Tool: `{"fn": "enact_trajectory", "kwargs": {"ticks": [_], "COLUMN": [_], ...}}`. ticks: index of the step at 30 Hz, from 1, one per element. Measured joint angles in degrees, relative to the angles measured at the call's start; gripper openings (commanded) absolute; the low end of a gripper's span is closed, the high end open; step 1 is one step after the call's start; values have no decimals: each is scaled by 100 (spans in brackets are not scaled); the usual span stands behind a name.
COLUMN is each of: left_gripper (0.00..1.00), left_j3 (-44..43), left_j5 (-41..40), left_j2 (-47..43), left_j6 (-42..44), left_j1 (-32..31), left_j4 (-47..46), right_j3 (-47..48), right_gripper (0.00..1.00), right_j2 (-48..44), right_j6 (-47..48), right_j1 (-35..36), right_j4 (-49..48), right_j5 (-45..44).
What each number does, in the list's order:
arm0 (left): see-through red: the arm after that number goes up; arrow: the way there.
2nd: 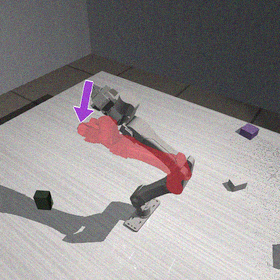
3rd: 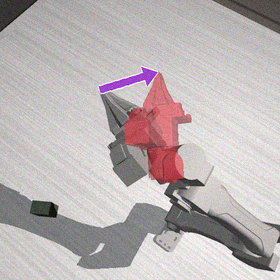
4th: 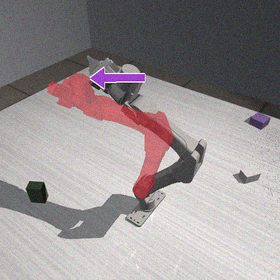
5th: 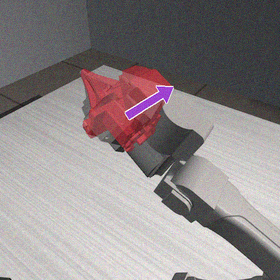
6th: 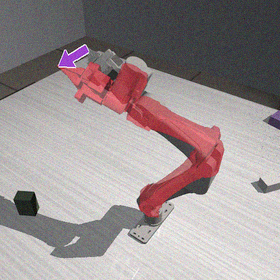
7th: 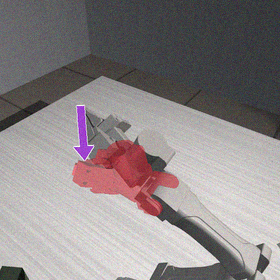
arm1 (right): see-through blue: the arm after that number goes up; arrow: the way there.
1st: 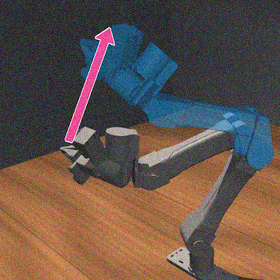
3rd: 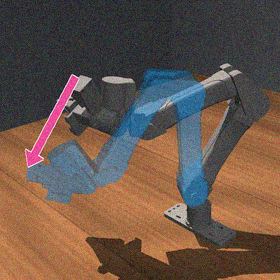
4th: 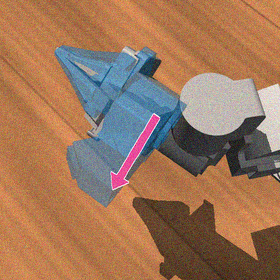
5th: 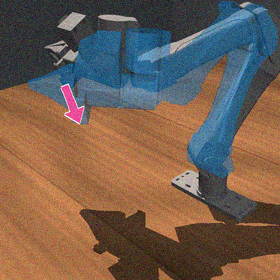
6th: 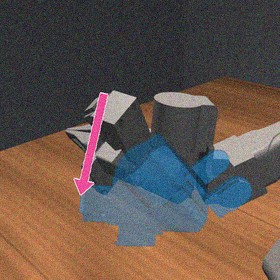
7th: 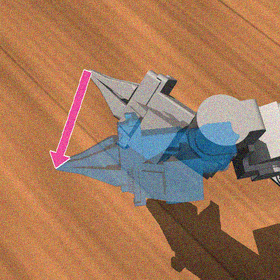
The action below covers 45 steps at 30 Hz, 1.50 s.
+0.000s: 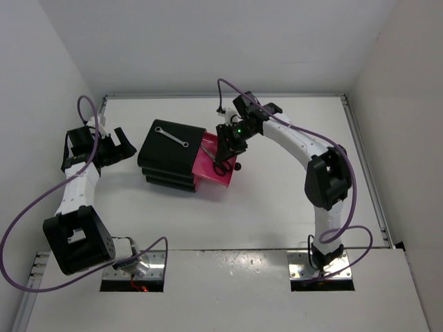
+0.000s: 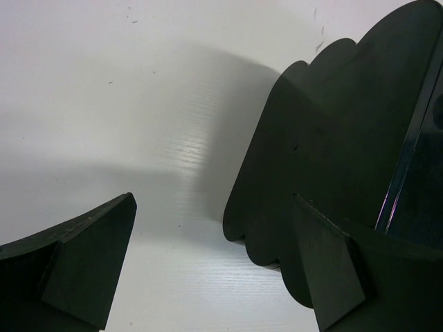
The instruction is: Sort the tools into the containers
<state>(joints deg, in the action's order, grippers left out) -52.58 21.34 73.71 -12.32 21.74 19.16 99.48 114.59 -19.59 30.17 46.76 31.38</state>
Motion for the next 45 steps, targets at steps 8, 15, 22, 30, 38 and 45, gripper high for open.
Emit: {"fn": "enact_trajectory", "kwargs": {"ticks": [8,15,22,30,38,45], "left_gripper": [100,100,100,100,100,98], "left_j3": [0,0,-214,-1539,-1912,-1840], "left_j5": [4,120,603,1108,2188,2433], "left_j2": [0,0,0,9,645,1458], "left_j6": [0,28,402,673,898,1198], "left_j1": [0,0,0,0,-11,-83], "left_j4": [-9,-24,278,531,946,1604], "right_j3": [396,-92,-2638,-3696,-3687,-3574], "right_gripper": [34,48,58,60,60,60], "right_j2": [-39,-1399,-2977,-2815,-2310,-1823], "right_j6": [350,734,1860,3034,3602,4260], "right_j1": [39,-448,-1139,-1416,-1495,-1495], "right_j4": [-15,-767,-1384,-1480,-1945,-1958], "right_j5": [363,511,643,739,844,1167]}}
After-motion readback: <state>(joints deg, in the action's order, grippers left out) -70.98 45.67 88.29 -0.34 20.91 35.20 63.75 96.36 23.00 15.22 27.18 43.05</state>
